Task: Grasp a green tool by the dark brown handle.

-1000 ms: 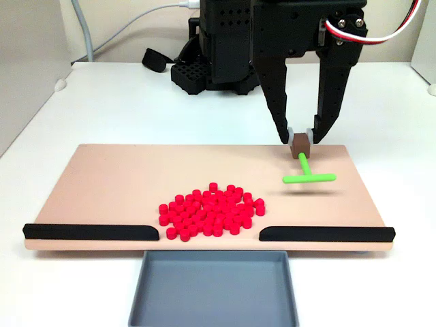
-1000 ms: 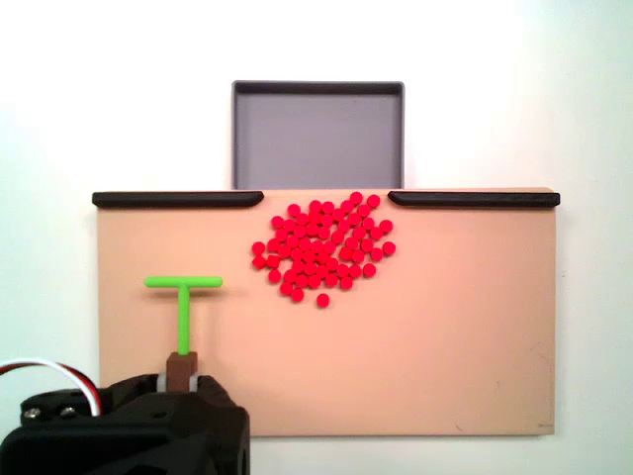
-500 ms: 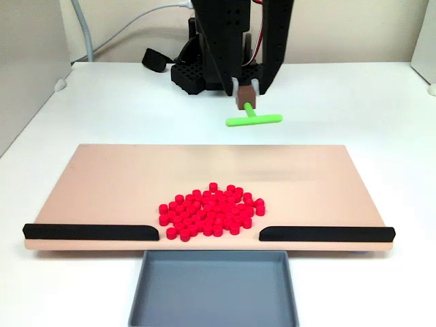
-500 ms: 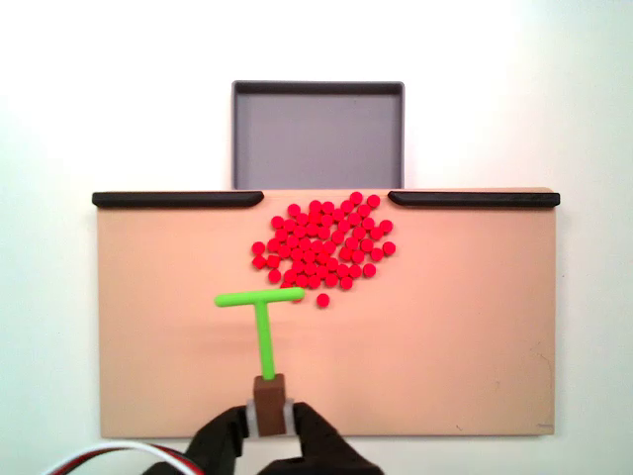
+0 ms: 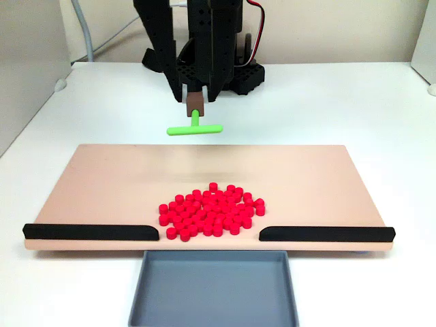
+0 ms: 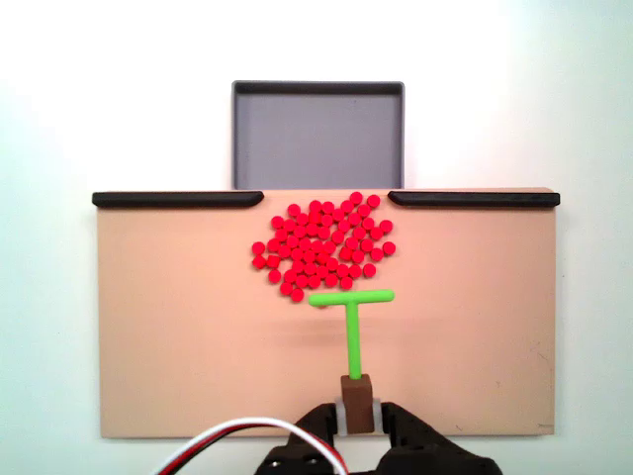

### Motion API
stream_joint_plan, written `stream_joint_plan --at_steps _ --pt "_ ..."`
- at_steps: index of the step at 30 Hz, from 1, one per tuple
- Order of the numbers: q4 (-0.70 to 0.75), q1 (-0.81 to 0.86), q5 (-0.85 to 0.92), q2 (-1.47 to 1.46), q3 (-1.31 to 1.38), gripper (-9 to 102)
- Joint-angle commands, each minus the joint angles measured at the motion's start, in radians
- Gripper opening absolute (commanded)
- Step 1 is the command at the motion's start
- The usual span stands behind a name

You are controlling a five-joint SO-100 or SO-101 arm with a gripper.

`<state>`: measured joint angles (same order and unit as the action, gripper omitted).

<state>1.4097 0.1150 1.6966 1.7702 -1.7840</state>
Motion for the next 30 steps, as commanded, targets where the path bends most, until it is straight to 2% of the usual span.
stream_joint_plan --at_steps 1,9,30 --pt "0.003 0.032 0.028 -0.003 0.005 0" --pt "0.003 0.058 0.017 -0.021 0.005 0" --pt "0.003 -0.011 -0.049 -0.028 0.005 0"
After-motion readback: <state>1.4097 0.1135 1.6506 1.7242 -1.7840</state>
